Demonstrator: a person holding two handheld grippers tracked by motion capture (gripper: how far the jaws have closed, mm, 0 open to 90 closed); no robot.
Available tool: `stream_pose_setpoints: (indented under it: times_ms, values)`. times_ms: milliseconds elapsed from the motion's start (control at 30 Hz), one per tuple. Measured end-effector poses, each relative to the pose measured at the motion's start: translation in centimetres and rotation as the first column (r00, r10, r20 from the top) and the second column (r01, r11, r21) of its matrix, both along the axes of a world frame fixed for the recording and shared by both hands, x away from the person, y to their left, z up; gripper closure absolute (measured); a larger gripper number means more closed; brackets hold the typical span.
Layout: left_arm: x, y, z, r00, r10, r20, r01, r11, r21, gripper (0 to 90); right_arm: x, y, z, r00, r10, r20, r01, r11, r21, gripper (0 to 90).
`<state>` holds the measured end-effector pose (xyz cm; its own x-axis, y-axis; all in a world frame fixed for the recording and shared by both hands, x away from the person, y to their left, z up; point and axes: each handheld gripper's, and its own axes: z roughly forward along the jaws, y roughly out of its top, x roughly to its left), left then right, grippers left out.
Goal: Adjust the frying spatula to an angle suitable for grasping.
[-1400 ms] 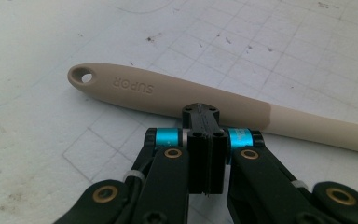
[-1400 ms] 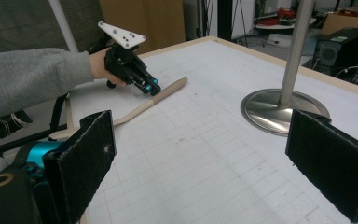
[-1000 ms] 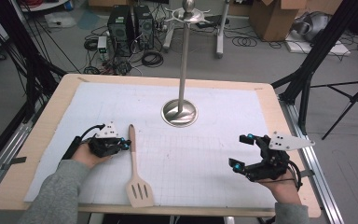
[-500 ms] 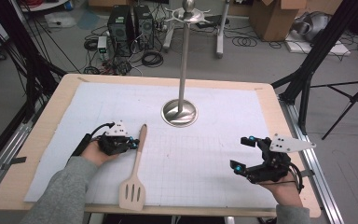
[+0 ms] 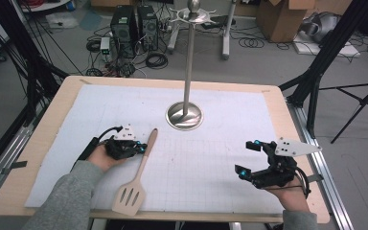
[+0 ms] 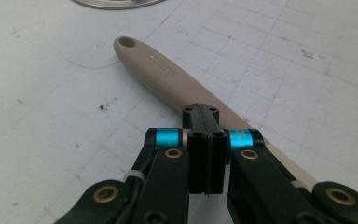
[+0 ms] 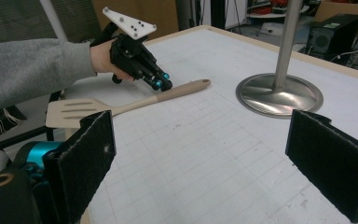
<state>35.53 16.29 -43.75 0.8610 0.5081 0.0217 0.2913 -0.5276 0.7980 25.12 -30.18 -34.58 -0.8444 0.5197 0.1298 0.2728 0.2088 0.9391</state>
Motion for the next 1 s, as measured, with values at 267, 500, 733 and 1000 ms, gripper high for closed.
stream_pose_setpoints:
  times_ms: [267,500,733,1000]
  values:
    - [-1.8,-0.8,0.8,0.9960,-0.084,-0.029,0.083,0.9959,-0.035,89.8,0.0,-0.2,0.1,0.9999,0.004,0.010,-0.004,1.000,0.013,7.4]
    - [-3.0,-1.3,0.5,0.9879,-0.146,-0.053,0.145,0.9893,-0.012,89.8,0.1,0.0,0.1,0.9999,0.009,0.004,-0.009,1.000,0.020,7.4]
    - [-3.4,-1.6,0.2,0.9820,-0.173,-0.076,0.173,0.9849,-0.008,89.7,0.3,0.1,-0.1,0.9999,0.012,0.004,-0.012,1.000,0.017,7.4]
    - [-3.7,-1.7,-0.3,0.9758,-0.187,-0.114,0.190,0.9816,0.019,89.7,0.4,-0.2,-0.1,1.0000,0.009,0.000,-0.009,1.000,0.026,7.4]
